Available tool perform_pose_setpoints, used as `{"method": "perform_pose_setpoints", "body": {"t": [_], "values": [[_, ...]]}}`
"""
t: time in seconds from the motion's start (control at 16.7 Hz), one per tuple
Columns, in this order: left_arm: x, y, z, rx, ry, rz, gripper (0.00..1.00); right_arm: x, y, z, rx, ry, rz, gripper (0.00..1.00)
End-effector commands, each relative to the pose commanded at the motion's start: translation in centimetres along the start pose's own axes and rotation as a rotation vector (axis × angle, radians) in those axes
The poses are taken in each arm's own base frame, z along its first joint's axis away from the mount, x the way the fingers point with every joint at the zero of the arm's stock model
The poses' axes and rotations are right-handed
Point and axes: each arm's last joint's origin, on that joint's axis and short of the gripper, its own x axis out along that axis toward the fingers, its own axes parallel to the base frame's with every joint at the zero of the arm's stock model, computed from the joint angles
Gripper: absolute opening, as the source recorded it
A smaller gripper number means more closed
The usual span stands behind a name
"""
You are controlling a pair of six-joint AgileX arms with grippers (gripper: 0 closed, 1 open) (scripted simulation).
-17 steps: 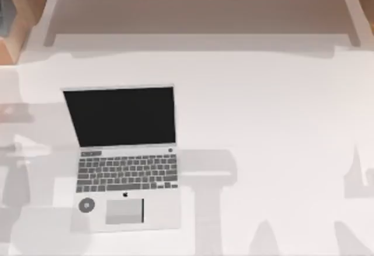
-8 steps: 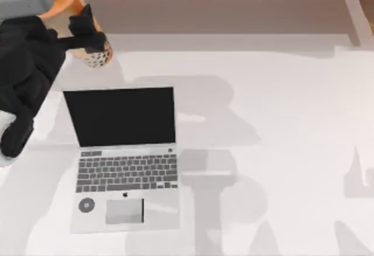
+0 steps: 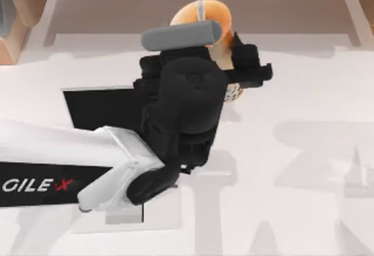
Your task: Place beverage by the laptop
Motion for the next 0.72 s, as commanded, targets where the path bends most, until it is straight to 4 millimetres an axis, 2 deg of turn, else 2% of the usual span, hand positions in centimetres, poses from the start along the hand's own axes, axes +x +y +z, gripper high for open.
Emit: {"method": "perform_pose_setpoints", "body": {"t": [0.18,0.36,0.54,0.72], "values": [[-4.2,-3.5,-3.5,0.096,0.060,0.072,0.00,0.0,0.0,0.0,0.000,0.000,0.000,1.00],[-7.2,-4.6,-6.2,0.198,0.075,0.145,0.00,0.0,0.0,0.0,0.000,0.000,0.000,1.00],[-8.3,-4.6,-7.4,0.254,0.069,0.194,0.00,0.0,0.0,0.0,0.000,0.000,0.000,1.00],[-8.4,-4.6,-7.5,0.259,0.068,0.199,0.00,0.0,0.0,0.0,0.000,0.000,0.000,1.00]]}}
